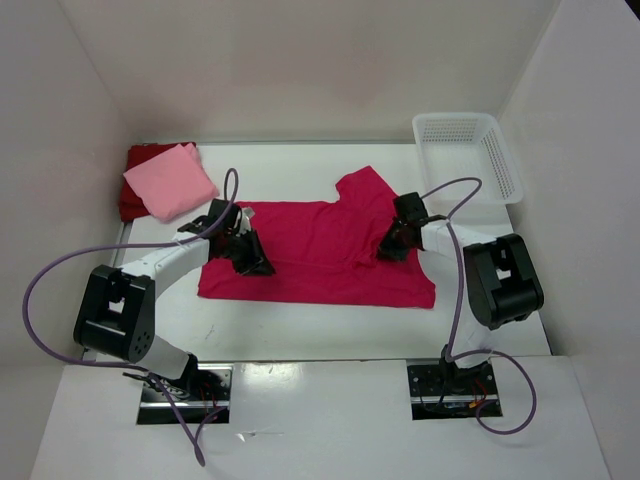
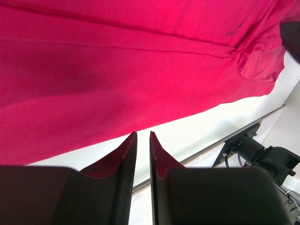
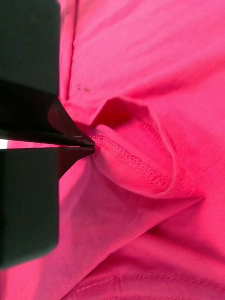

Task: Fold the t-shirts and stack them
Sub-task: Fold the flattened tshirt in 1/3 of the way

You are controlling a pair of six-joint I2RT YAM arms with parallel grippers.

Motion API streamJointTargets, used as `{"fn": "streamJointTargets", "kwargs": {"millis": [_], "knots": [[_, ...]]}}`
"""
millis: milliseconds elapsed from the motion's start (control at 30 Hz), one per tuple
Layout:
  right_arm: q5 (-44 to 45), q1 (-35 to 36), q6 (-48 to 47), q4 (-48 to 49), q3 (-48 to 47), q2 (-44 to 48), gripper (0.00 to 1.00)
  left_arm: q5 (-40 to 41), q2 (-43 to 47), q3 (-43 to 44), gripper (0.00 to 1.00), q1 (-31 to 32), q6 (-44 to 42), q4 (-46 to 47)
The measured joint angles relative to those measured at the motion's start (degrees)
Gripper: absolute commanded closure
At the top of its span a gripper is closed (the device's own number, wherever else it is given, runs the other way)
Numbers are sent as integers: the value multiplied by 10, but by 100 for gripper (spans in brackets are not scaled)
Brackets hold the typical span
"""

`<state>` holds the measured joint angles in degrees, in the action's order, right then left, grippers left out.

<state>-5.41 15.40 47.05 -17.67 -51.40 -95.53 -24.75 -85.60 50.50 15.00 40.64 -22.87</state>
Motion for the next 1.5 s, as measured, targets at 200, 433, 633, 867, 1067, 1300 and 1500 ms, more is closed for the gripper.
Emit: {"fn": "streamJointTargets", "kwargs": {"millis": [200, 433, 633, 867, 1067, 1300, 1500], "knots": [[-3, 0, -2, -7, -40, -14, 99, -1, 0, -3, 77, -5, 0, -2], [-24, 0, -2, -9, -110, -55, 100, -4, 0, -3, 77, -6, 0, -2], [-73, 0, 9, -4, -169, -124, 61, -7, 0, -3, 77, -9, 0, -3], [-68, 0, 0, -4, -156, -94, 57, -10, 0, -3, 77, -12, -1, -3], [-38, 0, -12, -7, -68, 28, 98, -9, 0, -3, 77, -18, -14, -8], [-6, 0, -8, -25, 68, 93, 95, -12, -2, -12, 77, -72, -27, -6], [21, 0, -8, -46, 85, 93, 95, -28, -37, -82, 77, -129, -7, 12]]}}
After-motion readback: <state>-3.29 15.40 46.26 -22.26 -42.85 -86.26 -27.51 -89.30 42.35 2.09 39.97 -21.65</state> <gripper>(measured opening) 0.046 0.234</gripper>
